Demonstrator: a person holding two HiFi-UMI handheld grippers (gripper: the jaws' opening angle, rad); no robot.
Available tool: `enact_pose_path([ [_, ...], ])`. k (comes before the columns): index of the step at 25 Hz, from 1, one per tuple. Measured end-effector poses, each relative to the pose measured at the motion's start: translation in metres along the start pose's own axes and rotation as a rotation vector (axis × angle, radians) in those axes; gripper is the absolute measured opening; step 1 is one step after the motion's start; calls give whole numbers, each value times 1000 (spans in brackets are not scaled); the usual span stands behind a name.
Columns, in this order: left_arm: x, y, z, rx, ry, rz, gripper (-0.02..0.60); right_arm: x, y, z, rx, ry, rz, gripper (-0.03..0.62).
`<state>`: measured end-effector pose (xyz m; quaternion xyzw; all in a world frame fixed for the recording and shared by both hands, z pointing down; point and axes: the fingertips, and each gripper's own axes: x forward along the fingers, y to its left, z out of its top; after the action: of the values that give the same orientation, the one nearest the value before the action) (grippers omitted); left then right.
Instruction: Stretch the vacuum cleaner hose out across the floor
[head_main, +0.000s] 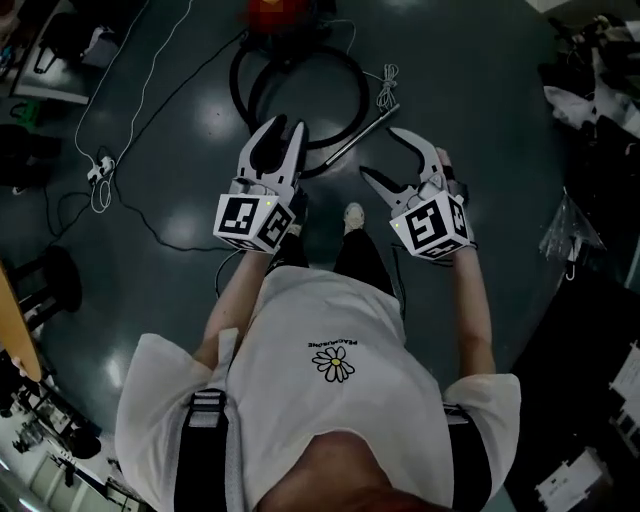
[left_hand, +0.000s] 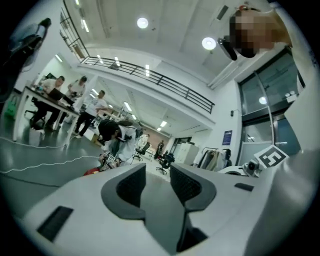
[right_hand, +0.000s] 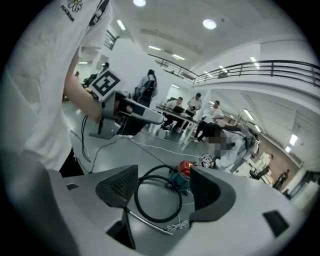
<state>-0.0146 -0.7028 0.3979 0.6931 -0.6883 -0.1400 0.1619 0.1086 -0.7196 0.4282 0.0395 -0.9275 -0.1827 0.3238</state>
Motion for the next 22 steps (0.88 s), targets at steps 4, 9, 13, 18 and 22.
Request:
enact_pose_path([
  [4, 25, 35, -56, -110, 17, 179, 243, 28, -11, -49, -208, 45, 180, 318],
  [9, 32, 119, -212, -315, 53, 415, 252, 117, 14, -176, -415, 130, 373, 316],
  [13, 31, 216, -373, -389, 114, 579, 276, 230, 52, -295, -493, 170, 472, 316],
  [18, 16, 332, -564, -392, 192, 701, 296, 384, 123, -447, -566, 244, 581, 316],
  [22, -2, 386, -689, -433, 251, 773, 297, 476, 176, -544, -568, 297, 677, 316],
])
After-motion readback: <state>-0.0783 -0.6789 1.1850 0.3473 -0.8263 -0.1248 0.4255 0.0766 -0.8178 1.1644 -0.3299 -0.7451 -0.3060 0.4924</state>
